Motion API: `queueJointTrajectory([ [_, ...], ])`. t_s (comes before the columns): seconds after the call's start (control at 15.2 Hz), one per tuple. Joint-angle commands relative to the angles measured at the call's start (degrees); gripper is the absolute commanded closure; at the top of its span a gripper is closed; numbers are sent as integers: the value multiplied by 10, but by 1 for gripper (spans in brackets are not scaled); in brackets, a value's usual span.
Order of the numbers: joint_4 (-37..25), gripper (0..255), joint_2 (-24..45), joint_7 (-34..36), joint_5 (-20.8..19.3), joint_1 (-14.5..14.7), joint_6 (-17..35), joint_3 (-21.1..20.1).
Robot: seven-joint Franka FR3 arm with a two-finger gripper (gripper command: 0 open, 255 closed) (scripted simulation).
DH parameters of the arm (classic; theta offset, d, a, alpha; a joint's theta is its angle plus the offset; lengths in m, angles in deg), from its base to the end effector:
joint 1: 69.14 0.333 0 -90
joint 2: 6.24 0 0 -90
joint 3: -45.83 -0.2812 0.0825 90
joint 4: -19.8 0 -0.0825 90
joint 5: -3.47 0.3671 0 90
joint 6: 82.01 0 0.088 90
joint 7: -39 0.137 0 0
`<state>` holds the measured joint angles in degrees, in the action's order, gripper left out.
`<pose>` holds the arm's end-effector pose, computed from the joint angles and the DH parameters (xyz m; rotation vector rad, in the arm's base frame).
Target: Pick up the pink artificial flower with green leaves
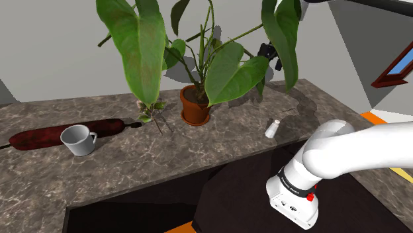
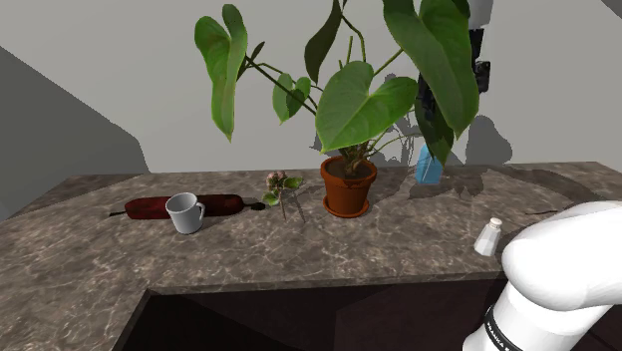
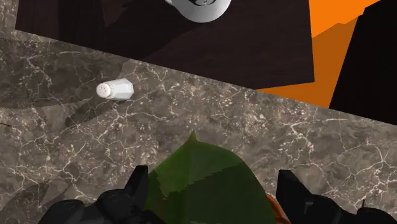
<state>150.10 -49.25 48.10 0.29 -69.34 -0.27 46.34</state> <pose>0.3055 -0.0126 0.5500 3.0704 -0.2676 -0.1434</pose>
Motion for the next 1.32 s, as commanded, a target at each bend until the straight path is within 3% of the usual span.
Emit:
queueJointTrajectory([
  [0.0,0,0,0,0,0,0,0,0],
  [0.59,14,0,124,58,20,23,140,-61],
  [1.25,-42,0,309,129,0,40,267,-121],
])
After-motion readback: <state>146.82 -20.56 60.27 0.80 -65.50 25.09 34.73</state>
